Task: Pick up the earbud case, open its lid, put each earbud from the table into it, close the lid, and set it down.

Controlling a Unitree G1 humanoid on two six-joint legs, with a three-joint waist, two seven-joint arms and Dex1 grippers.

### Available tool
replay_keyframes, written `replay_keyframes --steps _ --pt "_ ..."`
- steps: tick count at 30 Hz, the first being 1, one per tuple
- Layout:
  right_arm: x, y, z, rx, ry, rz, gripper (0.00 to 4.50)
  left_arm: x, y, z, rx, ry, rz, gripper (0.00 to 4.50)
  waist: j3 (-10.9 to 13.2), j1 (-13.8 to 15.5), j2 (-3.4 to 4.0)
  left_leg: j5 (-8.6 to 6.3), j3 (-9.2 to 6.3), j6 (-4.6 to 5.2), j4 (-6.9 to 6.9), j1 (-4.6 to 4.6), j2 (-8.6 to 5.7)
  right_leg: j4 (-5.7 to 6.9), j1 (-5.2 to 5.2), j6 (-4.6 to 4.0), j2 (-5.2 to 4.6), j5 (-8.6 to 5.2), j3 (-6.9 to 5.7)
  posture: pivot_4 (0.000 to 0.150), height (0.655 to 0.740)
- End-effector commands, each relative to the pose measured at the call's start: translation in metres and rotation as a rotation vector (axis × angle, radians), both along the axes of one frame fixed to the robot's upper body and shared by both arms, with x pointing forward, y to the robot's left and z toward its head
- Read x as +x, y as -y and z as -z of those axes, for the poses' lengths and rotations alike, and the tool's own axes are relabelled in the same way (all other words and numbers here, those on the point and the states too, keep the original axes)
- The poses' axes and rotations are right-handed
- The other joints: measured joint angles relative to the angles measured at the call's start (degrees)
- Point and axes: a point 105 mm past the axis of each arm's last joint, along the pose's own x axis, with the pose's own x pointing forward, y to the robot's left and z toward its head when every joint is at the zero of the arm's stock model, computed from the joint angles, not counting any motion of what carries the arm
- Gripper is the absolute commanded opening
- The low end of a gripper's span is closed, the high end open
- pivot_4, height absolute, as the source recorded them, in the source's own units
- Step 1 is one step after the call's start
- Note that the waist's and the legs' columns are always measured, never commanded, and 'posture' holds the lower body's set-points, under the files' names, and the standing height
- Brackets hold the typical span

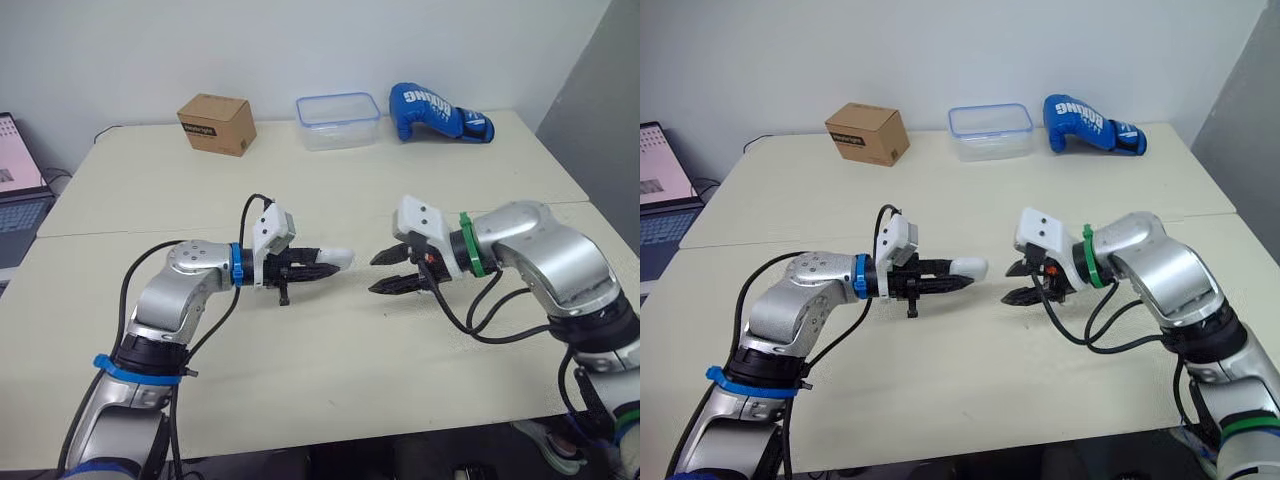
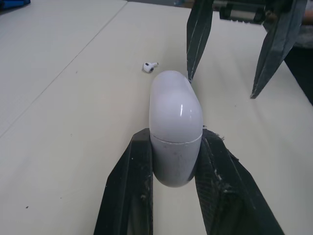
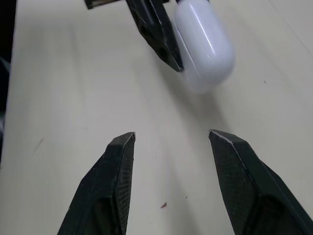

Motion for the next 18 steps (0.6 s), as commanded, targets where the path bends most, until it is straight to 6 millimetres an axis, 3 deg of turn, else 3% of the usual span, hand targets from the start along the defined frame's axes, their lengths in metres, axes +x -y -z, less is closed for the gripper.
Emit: replay_keyframes --steps 1,10,18 --pt "0.001 -0.003 -0.016 0.152 0.079 0.052 2.46 0.001 -0.002 -0.011 -0.117 0.07 -0.02 0.75 0.0 0.0 0.0 0.0 -0.01 0.0 0.0 0.01 0.0 0.0 0.01 0.0 0.0 0.0 -0.01 0.15 0.7307" --pt "0.001 -0.018 -0.028 0.383 0.143 0.112 2.46 -0.003 0.006 0.003 -0.196 0.112 0.043 0.75 0.0 0.0 0.0 0.0 -0.01 -0.01 -0.01 0.02 -0.02 -0.02 0.02 -0.02 -0.02 0.01 0.0 0.15 0.7307" --pt "-0.002 -0.024 -0.03 0.408 0.141 0.097 2.46 -0.004 0.012 0.003 -0.215 0.104 0.093 0.75 0.0 -0.1 0.01 0.0 0.0 0.0 -0.01 0.03 -0.02 -0.02 0.03 -0.02 -0.02 0.01 -0.01 0.15 0.7307"
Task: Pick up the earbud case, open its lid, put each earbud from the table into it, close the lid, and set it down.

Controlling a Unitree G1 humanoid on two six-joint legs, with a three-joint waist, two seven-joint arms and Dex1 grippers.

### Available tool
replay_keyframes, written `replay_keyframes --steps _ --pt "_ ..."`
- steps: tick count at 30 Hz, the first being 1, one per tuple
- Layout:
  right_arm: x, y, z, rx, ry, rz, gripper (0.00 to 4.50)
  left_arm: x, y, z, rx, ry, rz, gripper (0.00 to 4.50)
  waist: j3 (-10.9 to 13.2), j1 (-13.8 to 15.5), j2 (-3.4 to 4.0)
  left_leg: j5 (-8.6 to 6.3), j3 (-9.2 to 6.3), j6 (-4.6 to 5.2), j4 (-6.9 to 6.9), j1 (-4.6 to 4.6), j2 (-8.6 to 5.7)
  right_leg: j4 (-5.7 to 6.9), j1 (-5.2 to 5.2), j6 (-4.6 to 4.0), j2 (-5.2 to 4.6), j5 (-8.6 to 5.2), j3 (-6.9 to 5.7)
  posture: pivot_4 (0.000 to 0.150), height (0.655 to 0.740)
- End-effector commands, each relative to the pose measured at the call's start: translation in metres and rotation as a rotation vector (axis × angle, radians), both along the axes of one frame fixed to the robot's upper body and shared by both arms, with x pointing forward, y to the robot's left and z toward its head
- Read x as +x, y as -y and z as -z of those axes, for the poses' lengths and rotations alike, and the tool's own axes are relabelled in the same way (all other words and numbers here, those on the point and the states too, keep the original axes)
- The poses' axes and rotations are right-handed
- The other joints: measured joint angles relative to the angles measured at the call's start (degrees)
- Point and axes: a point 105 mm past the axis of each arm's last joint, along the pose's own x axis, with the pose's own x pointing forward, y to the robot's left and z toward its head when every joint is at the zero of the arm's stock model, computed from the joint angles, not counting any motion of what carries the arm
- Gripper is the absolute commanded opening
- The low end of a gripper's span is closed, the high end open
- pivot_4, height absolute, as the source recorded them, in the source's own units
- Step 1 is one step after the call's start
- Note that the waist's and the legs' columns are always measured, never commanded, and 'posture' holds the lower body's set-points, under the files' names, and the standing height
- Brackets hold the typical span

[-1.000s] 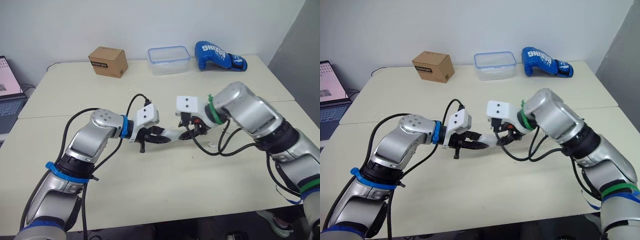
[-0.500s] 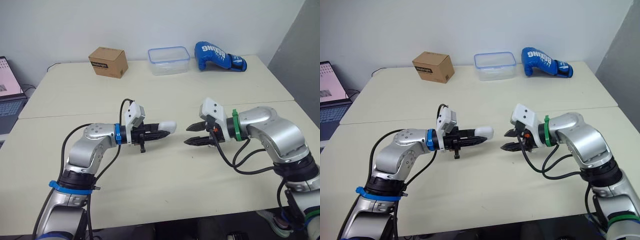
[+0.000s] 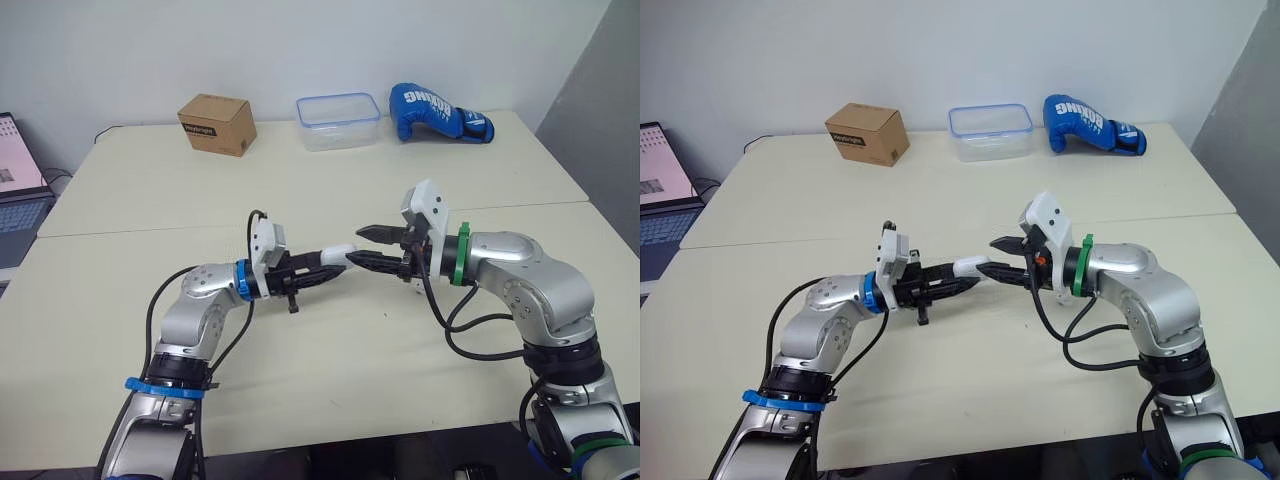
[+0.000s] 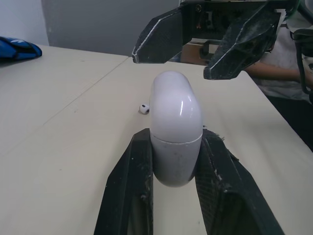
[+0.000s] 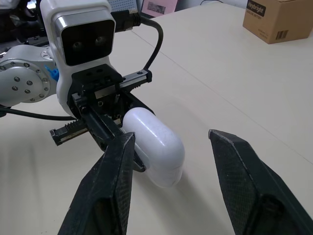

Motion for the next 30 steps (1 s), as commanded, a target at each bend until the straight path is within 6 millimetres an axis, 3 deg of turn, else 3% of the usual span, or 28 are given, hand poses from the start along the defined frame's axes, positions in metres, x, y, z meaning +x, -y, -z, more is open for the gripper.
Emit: replay_keyframes --steps 1,13,30 --pt "-0.007 -0.004 -0.012 0.023 0.06 -0.03 2.46 -0.001 0.005 -0.011 -0.025 0.034 0.032 0.75 0.0 0.0 0.0 0.0 0.0 0.0 0.0 0.0 0.0 0.0 0.0 0.0 0.0 0.0 0.01 0.15 0.7307" --pt "-0.009 -0.005 -0.001 -0.032 0.017 -0.054 2.46 -0.004 0.011 -0.024 -0.052 0.029 0.074 0.75 0.0 0.0 0.0 0.0 0.0 0.0 0.0 0.01 0.0 0.01 0.01 0.0 0.0 0.0 0.01 0.15 0.7307" --pt "0.0 -0.003 -0.005 -0.029 0.018 -0.025 2.46 -0.014 0.01 -0.023 -0.042 0.022 0.114 0.75 0.0 0.0 0.0 0.0 -0.01 0.0 0.0 0.01 0.0 0.0 0.01 0.0 0.01 0.0 0.0 0.15 0.7307"
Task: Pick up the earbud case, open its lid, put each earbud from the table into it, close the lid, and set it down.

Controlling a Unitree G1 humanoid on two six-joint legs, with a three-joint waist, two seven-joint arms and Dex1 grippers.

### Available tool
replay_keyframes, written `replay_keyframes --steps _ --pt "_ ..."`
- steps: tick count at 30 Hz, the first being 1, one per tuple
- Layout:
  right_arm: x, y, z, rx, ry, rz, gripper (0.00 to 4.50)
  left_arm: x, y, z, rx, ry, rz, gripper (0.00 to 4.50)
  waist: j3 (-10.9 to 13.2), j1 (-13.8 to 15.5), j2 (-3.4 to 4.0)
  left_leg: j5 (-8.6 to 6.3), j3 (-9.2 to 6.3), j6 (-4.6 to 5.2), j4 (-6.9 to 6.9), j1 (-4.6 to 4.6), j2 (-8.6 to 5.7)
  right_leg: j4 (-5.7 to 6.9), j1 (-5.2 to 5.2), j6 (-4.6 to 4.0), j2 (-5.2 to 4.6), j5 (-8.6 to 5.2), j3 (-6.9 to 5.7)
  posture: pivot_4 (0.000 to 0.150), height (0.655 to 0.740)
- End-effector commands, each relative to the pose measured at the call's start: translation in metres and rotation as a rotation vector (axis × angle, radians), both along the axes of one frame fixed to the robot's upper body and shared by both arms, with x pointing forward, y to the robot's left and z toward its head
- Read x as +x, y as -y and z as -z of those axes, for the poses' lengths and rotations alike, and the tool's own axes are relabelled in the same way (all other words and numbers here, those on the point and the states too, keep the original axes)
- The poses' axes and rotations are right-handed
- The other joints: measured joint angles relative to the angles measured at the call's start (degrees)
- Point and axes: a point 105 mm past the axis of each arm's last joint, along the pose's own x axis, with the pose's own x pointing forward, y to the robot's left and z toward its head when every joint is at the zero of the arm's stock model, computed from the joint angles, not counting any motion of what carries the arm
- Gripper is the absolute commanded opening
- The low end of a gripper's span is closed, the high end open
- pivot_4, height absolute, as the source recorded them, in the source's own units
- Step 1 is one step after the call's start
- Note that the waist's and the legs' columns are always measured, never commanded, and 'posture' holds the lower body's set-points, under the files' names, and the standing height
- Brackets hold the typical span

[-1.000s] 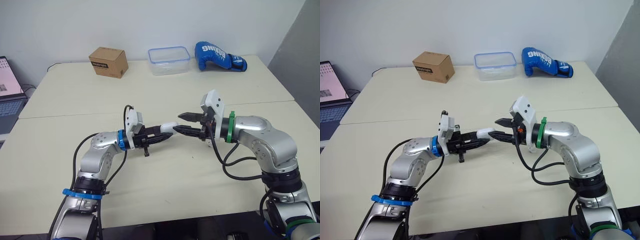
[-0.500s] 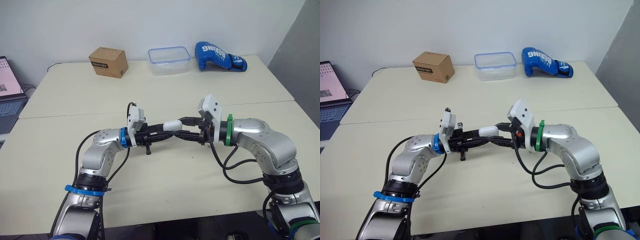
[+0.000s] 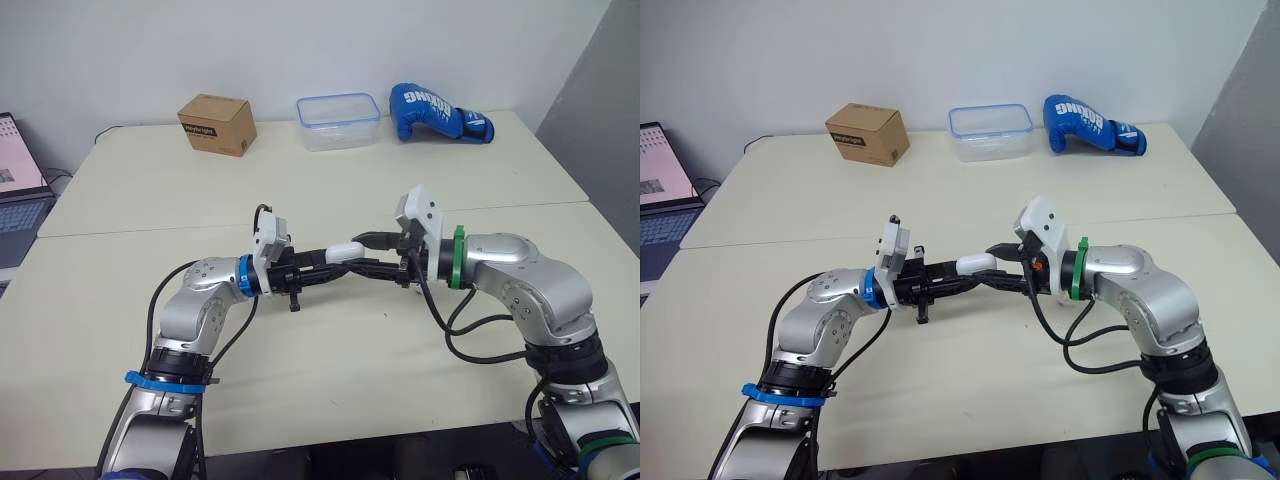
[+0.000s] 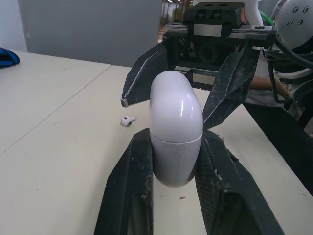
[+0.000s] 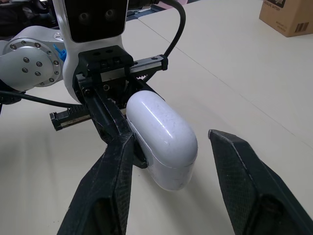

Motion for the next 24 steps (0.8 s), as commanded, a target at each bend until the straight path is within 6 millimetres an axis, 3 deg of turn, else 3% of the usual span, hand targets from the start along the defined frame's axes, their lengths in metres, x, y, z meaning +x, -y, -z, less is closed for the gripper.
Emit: replay_keyframes --steps 1,18,24 --pt "0.004 0.001 -0.01 0.011 0.039 0.014 2.46 -0.009 0.004 -0.01 -0.017 0.05 0.054 0.75 0.0 0.0 0.0 0.0 0.0 0.0 0.0 0.0 0.0 0.0 0.0 0.0 0.0 0.0 0.0 0.15 0.7307" --pt "0.009 0.001 -0.024 0.052 0.071 0.007 2.46 -0.015 0.001 0.001 0.005 0.035 0.065 0.75 0.0 0.0 0.0 0.0 0.01 0.0 -0.01 0.0 0.0 0.0 0.0 0.0 0.0 0.0 0.01 0.15 0.7307" --pt "-0.007 0.005 -0.028 0.035 0.048 -0.095 2.46 -0.012 -0.002 -0.001 -0.005 0.041 0.046 0.75 0.0 0.0 0.0 0.0 0.01 0.0 -0.01 0.0 0.0 -0.01 0.01 0.0 0.0 0.0 0.01 0.15 0.7307"
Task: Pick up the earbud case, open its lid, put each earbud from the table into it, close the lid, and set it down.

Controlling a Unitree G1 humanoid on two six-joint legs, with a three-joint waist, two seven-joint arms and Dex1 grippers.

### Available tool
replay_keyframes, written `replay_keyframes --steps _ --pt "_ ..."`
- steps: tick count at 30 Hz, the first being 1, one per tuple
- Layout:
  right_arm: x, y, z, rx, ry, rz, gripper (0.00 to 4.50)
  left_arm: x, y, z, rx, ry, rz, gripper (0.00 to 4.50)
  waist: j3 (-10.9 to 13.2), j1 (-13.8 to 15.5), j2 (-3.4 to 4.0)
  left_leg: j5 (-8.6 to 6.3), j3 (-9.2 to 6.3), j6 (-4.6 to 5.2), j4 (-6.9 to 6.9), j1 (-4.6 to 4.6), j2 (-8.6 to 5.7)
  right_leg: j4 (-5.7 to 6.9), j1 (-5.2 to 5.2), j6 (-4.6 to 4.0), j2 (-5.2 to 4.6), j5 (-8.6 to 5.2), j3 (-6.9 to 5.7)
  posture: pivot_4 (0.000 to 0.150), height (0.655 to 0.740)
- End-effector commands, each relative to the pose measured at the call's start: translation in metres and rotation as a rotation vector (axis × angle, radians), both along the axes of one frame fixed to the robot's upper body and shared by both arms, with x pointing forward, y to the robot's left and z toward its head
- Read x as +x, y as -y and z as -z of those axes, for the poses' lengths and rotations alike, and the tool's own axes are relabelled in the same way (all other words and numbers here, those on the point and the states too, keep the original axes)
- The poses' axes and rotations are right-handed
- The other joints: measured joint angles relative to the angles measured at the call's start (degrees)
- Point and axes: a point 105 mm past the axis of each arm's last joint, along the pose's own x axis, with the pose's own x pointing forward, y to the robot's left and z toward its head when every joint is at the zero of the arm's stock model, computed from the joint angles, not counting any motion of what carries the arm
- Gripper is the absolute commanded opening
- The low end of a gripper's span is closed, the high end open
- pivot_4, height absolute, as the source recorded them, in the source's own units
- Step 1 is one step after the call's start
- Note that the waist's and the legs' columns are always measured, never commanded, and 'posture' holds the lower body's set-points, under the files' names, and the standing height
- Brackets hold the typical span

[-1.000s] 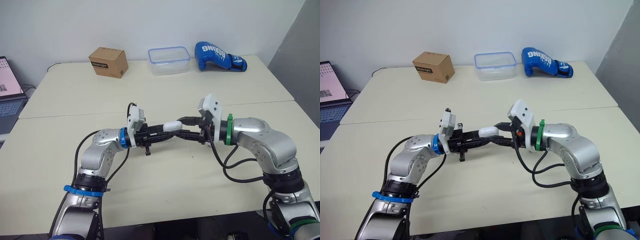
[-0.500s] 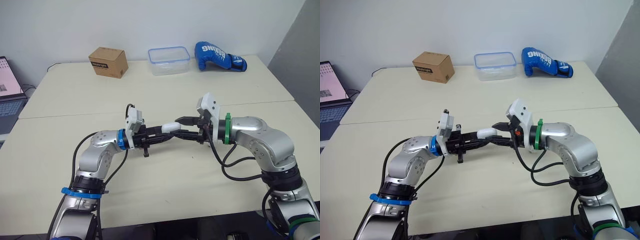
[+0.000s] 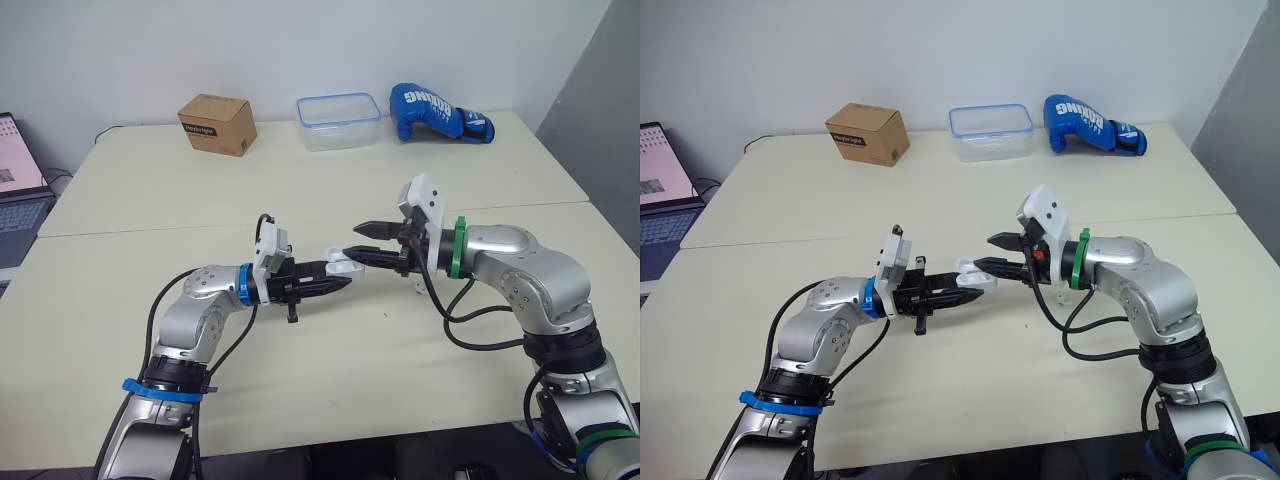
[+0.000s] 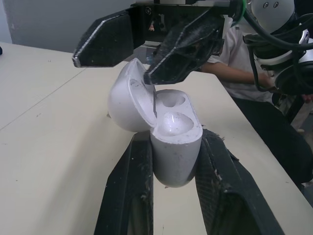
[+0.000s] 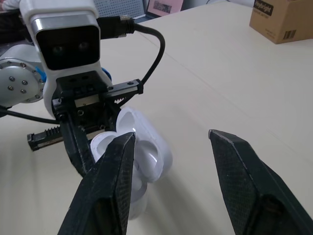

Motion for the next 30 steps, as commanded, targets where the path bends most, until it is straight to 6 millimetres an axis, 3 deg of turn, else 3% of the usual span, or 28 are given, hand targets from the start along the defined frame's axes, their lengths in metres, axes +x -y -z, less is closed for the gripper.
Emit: replay_keyframes --steps 1,5,11,24,30 --pt "-0.016 0.004 -0.024 0.008 0.054 -0.101 2.46 -0.001 -0.003 -0.012 -0.025 0.059 0.005 0.75 0.0 0.0 0.0 0.0 0.0 0.0 0.0 0.0 0.0 -0.01 0.0 0.0 0.0 0.0 0.0 0.15 0.7307" --pt "-0.006 0.024 -0.028 -0.125 0.068 -0.072 2.46 0.004 -0.011 -0.015 -0.015 0.071 -0.007 0.75 0.0 0.0 0.0 0.0 0.02 0.0 0.0 0.0 0.0 0.0 0.0 0.0 0.0 0.0 0.0 0.15 0.7307" --pt "0.015 0.067 0.001 -0.466 0.094 -0.02 2.46 0.009 -0.019 -0.022 -0.004 0.099 -0.017 0.75 0.0 0.0 -0.02 -0.01 0.04 0.02 0.0 0.0 0.0 -0.08 0.04 0.01 0.01 0.0 -0.04 0.15 0.7307" --pt "0.03 0.09 0.063 -0.647 -0.03 -0.043 2.46 0.002 -0.02 -0.029 -0.01 0.123 -0.018 0.75 0.0 0.0 -0.02 0.0 0.1 0.01 -0.01 -0.01 0.02 -0.06 -0.01 0.01 -0.01 0.0 0.02 0.15 0.7307" --pt "0.035 0.092 0.073 -0.655 -0.054 -0.034 2.46 -0.001 -0.018 -0.029 -0.008 0.121 -0.018 0.75 0.0 0.0 -0.02 0.0 0.09 0.0 -0.01 0.0 0.02 -0.06 0.0 0.01 -0.01 0.0 0.01 0.15 0.7307"
